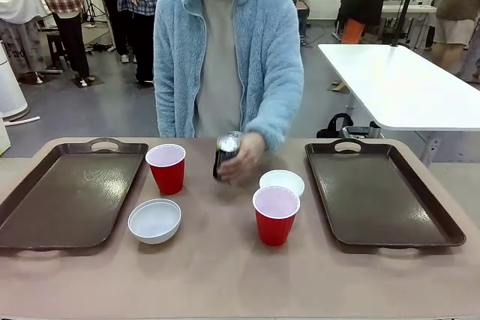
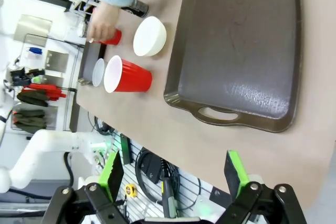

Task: Prepare tableware on both trays.
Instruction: Pick up a Picnic Bowl from the table and place it on a Handle tray.

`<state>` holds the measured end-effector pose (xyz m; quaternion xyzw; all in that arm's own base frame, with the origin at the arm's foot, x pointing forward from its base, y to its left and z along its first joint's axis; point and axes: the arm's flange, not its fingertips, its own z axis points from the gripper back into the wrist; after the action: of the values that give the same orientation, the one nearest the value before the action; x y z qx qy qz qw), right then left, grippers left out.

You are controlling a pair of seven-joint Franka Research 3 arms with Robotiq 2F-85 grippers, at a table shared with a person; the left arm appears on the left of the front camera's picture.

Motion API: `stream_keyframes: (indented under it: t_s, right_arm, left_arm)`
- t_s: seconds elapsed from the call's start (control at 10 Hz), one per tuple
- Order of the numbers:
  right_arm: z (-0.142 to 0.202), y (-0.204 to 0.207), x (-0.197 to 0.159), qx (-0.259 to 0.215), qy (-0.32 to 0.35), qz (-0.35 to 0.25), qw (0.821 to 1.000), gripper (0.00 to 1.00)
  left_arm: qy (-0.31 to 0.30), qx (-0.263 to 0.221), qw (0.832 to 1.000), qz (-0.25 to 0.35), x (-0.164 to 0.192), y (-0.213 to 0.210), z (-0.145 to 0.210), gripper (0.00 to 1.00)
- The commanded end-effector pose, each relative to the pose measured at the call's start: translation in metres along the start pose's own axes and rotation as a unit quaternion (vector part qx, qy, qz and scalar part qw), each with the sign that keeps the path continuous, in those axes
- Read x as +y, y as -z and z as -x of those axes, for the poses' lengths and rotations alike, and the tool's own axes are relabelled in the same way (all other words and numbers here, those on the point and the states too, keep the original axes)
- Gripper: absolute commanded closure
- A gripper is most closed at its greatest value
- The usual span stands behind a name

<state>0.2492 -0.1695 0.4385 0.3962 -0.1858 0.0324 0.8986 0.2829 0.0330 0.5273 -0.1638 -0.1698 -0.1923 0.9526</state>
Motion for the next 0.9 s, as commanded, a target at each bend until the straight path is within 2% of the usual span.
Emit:
stream_keyframes:
  t_s: [0.0,0.2,0.4,0.5,0.6,0.8]
  right_arm:
    - [-0.001,0.000,-0.002,-0.008,-0.008,-0.014,1.000,0.00]
    - [-0.001,0.000,-0.002,-0.008,-0.008,-0.014,1.000,0.00]
    - [-0.001,0.000,-0.002,-0.008,-0.008,-0.014,1.000,0.00]
    - [-0.001,0.000,-0.002,-0.008,-0.008,-0.014,1.000,0.00]
    - [-0.001,0.000,-0.002,-0.008,-0.008,-0.014,1.000,0.00]
    - [-0.001,0.000,-0.002,-0.008,-0.008,-0.014,1.000,0.00]
  left_arm:
    - [0.043,0.047,0.993,-0.104,-0.049,0.091,0.040,0.00]
    - [0.061,0.111,0.985,-0.121,-0.075,0.128,0.014,0.00]
    - [0.075,0.198,0.972,-0.105,-0.090,0.160,-0.009,0.00]
    - [0.068,0.202,0.973,-0.093,-0.093,0.168,-0.020,0.00]
    - [0.088,0.173,0.974,-0.115,-0.100,0.131,-0.040,0.00]
    - [0.088,0.173,0.974,-0.115,-0.100,0.131,-0.040,0.00]
